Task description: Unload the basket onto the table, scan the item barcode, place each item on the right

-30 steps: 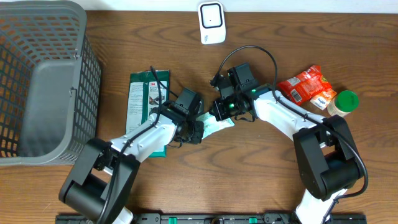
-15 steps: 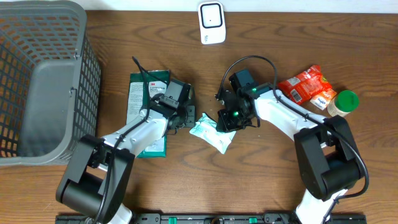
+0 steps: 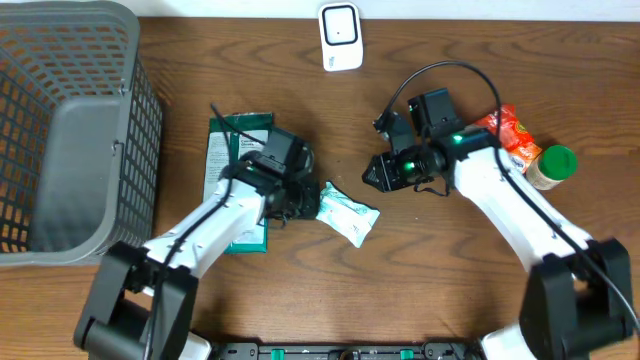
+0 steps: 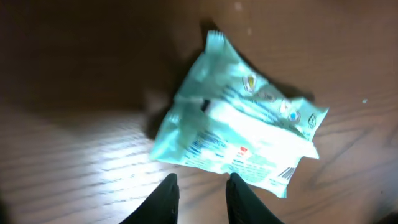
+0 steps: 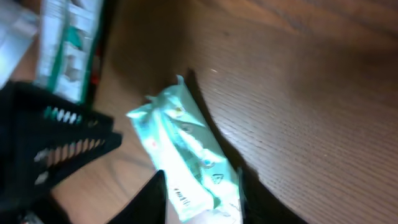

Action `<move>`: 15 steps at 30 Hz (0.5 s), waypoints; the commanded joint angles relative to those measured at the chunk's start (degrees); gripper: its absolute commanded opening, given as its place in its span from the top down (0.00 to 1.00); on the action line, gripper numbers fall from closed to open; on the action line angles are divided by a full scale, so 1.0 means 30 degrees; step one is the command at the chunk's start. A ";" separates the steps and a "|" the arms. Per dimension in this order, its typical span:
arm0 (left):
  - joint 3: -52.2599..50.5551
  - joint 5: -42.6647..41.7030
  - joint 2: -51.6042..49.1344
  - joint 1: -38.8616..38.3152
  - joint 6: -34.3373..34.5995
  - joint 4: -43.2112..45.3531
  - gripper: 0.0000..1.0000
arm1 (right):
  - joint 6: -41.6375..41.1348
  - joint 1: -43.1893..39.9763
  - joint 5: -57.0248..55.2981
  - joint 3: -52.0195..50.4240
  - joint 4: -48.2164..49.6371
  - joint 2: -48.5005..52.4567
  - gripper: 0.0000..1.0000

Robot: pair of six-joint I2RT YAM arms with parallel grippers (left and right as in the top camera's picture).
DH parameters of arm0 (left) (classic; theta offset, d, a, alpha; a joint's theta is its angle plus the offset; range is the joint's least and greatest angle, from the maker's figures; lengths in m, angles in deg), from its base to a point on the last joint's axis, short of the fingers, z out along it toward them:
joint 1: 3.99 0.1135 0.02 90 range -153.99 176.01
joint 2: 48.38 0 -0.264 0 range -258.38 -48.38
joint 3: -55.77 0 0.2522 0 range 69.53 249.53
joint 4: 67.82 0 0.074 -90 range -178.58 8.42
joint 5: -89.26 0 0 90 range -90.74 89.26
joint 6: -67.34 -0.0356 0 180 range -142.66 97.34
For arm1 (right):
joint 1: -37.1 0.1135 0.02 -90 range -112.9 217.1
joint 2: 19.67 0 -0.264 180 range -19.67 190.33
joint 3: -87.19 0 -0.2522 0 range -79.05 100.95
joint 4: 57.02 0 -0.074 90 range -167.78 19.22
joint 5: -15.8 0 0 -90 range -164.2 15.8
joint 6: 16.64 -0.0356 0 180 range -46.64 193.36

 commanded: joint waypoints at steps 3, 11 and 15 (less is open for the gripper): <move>-0.0546 -0.0007 -0.1909 -0.0561 0.0474 0.0306 0.73 | 0.0044 0.0000 -0.0379 0.0022 -0.0262 0.2448 0.77; -0.0546 0.1479 -0.2433 -0.0554 0.0459 0.3657 0.73 | -0.0342 0.0546 -0.0386 0.0000 -0.2040 0.2914 0.79; -0.0539 0.1486 -0.2426 -0.0539 0.0423 0.3956 0.72 | -0.0197 0.0444 -0.0386 0.0000 -0.1698 0.2907 0.73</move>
